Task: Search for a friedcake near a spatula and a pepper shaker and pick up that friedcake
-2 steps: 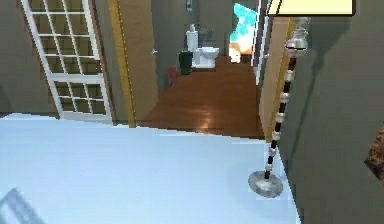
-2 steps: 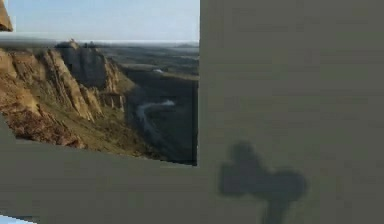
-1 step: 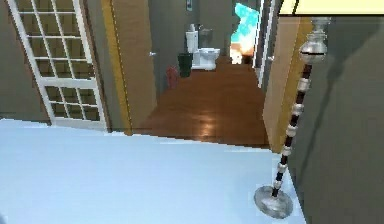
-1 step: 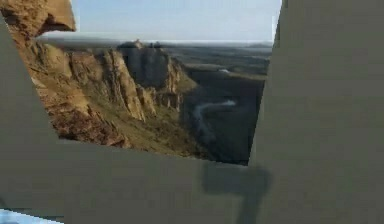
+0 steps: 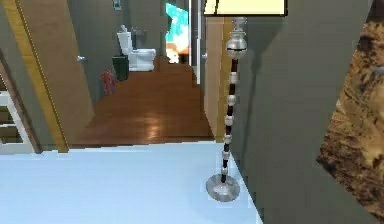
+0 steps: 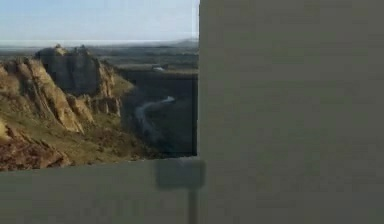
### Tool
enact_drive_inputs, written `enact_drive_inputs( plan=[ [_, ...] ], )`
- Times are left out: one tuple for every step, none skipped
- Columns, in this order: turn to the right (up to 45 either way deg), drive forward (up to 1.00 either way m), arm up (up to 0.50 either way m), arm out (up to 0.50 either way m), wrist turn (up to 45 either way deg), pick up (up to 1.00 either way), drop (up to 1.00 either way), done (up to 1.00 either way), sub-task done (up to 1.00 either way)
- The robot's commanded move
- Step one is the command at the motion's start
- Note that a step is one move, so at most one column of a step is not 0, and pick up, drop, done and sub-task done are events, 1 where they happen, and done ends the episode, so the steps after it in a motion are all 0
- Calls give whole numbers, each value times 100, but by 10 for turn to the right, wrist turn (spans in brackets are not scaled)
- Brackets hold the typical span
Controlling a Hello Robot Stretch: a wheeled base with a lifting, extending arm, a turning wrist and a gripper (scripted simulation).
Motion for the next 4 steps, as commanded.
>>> enact_drive_inputs(
  plan=[
    [0,25,0,0,0,0,0,0,0],
    [-210,0,0,0,0,0,0,0,0],
    [0,65,0,0,0,0,0,0,0],
    [-30,0,0,0,0,0,0,0,0]
  ],
)
